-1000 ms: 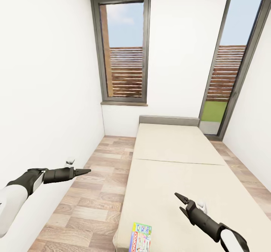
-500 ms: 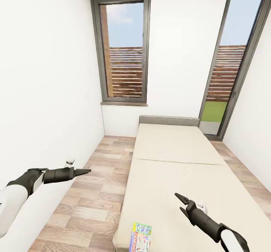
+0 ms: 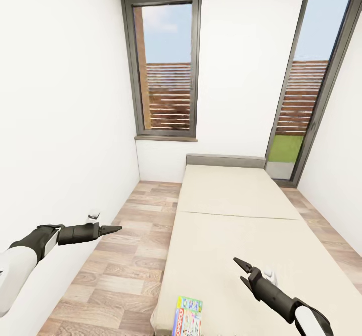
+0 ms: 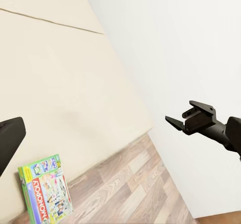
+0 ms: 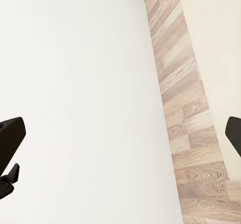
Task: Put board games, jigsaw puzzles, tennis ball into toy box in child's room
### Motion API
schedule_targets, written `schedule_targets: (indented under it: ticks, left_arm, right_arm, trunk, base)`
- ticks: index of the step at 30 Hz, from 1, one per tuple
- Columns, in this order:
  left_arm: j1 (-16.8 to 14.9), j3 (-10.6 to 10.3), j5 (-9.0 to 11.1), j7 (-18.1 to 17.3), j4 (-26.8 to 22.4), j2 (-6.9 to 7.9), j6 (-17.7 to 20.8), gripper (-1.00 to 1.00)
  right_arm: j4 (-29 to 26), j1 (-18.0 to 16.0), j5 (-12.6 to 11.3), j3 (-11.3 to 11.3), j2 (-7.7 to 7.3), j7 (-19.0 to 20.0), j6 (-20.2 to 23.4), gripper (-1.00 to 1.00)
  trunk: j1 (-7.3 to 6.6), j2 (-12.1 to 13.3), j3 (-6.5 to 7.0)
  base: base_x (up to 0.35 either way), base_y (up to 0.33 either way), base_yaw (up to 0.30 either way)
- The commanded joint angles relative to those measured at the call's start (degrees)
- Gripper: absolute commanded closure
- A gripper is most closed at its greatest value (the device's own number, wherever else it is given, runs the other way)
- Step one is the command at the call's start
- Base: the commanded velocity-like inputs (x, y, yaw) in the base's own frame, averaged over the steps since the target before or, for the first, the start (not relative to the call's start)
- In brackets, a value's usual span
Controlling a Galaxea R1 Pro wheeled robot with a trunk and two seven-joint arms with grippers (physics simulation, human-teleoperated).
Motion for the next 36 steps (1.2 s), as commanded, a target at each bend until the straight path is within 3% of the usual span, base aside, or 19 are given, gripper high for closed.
schedule_targets:
  ticks: [1, 36]
  left_arm:
    - [0.0, 0.5, -0.6, -0.3, 0.0, -0.02, 0.6, -1.00]
    - [0.0, 0.6, -0.5, -0.3, 0.0, 0.22, 0.5, -1.00]
  right_arm:
    - [0.0, 0.0, -0.2, -0.1, 0.04, 0.1, 0.4, -1.00]
    - [0.0, 0.0, -0.1, 0.1, 0.34, 0.1, 0.3, -1.00]
  trunk:
    - [0.02, -0.1, -0.06]
    - [0.02, -0.1, 0.54]
  base:
    - [-0.073, 0.000, -0.007]
    - [-0.061, 0.042, -0.058]
